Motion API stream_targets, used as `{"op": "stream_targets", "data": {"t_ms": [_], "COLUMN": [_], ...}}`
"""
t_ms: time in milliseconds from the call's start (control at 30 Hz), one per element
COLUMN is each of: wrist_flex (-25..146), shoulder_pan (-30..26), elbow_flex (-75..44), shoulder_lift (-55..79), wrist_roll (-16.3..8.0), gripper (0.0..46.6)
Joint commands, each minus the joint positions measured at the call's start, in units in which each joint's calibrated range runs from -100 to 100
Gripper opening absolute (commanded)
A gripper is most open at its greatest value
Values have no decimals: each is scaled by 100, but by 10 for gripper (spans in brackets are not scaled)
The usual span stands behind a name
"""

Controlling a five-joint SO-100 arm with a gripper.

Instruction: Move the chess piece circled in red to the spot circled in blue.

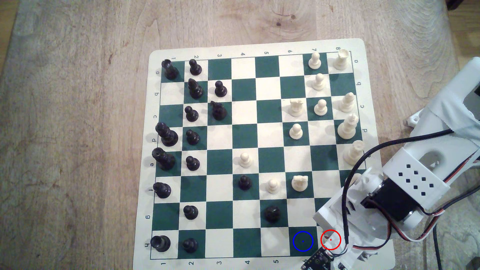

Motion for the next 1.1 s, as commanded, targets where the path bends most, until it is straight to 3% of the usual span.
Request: {"op": "stream_targets", "data": {"t_ms": [0,433,700,1067], "wrist_flex": [30,849,505,210], "shoulder_pan": [-80,178,585,648], "elbow_flex": [-589,-2040,-2239,-2149], "shoulder_lift": [-100,112,859,1182], "wrist_roll": [-10,34,132,137], "gripper": [12,3,3,3]}}
